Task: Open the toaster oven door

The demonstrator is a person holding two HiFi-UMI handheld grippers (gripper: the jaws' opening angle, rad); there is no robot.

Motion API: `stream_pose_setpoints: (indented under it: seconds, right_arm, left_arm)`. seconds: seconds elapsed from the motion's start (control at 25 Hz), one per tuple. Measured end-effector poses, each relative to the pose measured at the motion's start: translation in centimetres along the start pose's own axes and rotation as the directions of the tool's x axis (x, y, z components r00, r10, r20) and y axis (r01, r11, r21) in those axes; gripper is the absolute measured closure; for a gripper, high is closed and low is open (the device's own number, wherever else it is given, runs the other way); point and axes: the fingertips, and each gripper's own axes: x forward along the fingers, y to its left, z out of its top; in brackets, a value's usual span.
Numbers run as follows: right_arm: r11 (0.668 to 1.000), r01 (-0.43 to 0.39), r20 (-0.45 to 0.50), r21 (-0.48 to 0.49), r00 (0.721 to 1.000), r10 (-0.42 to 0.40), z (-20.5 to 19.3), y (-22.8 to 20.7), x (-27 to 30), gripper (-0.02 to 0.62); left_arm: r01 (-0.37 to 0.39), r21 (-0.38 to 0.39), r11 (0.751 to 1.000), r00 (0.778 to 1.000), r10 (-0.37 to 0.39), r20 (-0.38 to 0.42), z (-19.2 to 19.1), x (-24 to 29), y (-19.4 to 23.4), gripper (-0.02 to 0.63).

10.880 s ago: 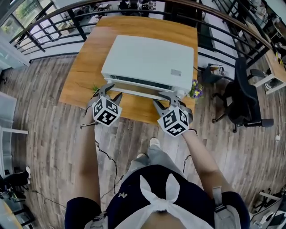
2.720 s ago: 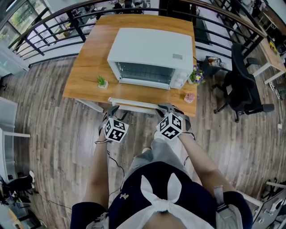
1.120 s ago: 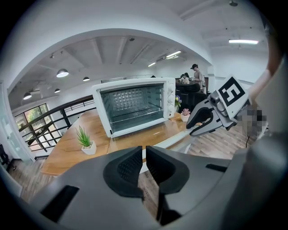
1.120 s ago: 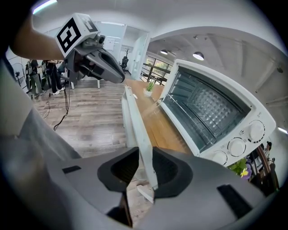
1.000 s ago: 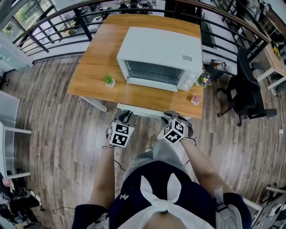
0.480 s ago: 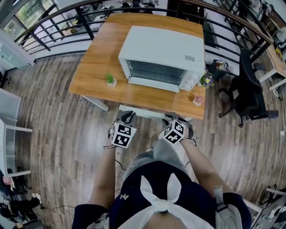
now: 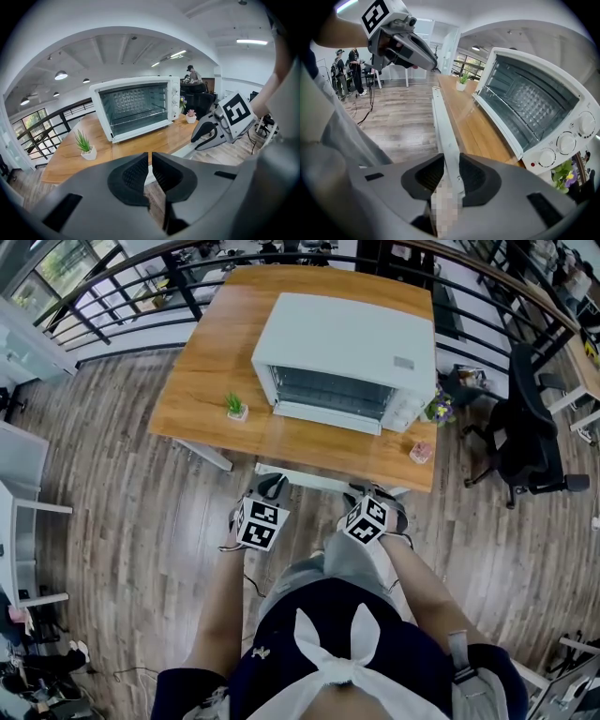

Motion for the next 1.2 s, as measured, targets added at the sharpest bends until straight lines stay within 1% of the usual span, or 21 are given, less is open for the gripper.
stream_pose_setpoints:
  seconds: [0.56, 0.96, 1.2]
  right_arm:
    - [0.999, -0.030, -0.048, 0.017, 0.998, 0.031, -1.3, 0.6, 2.2, 0.486]
    - [0.999, -0.025, -0.075, 0.040, 0.997, 0.028, -1.9, 0.8, 3.0, 0.485]
    - [0.998, -0.019, -0.111, 0.059, 0.994, 0.025, -2.4, 0.9, 3.8, 0.486]
  left_arm:
    - [-0.009, -0.017, 1.000, 1.000, 0.009, -0.022, -0.9, 0.1, 0.9, 0.566]
    - [-0.002, -0.020, 1.000, 0.999, 0.002, -0.035, -1.5, 0.0, 0.7, 0.566]
    - [0.002, -0.018, 1.000, 1.000, -0.003, -0.028, -1.3, 0.1, 0.5, 0.566]
